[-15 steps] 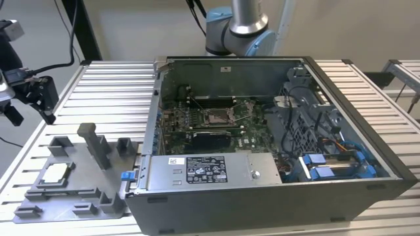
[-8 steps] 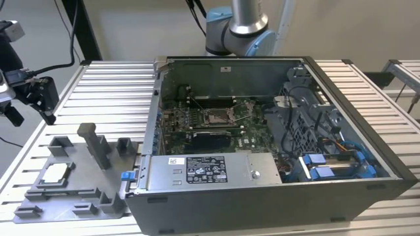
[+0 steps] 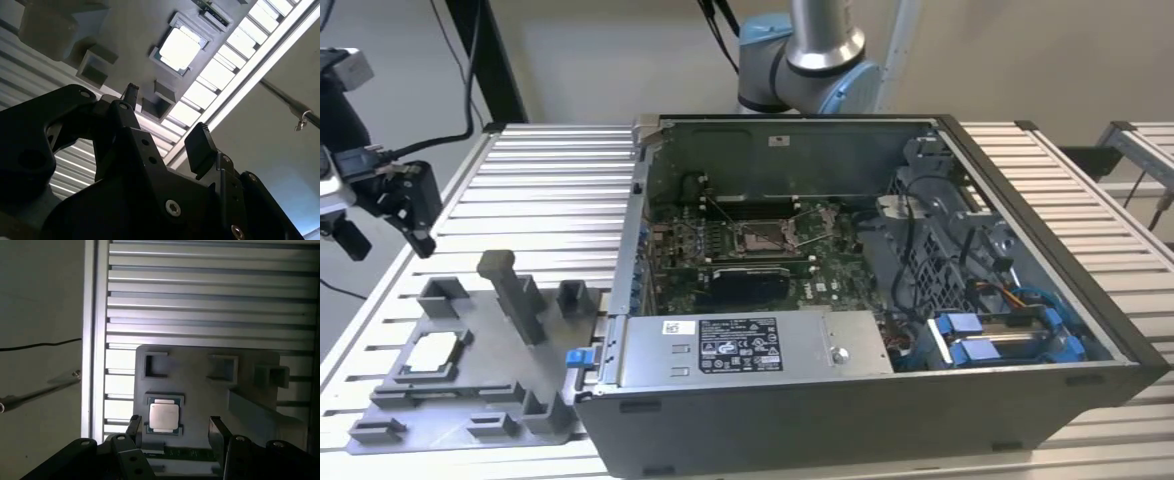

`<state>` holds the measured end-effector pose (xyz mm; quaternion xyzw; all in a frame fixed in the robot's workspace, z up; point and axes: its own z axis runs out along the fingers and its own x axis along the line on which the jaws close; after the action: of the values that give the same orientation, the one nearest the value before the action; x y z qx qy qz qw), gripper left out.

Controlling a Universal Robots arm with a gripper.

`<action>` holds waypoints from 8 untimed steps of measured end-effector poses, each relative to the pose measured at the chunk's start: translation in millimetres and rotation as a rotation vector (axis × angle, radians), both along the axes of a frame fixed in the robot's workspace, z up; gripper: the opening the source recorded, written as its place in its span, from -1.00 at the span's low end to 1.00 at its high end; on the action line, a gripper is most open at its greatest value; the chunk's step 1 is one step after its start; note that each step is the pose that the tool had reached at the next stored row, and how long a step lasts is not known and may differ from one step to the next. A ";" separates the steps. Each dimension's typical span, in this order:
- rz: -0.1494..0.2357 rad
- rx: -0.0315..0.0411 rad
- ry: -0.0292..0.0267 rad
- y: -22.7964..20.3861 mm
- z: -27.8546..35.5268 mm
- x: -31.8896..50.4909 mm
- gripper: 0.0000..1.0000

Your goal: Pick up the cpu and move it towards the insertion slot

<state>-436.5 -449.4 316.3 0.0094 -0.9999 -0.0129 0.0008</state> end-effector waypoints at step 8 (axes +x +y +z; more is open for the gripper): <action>0.000 0.0000 0.0000 0.0 -11.4 -0.1 1.00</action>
<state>-436.6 -449.4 304.9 0.0093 -0.9999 -0.0129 0.0008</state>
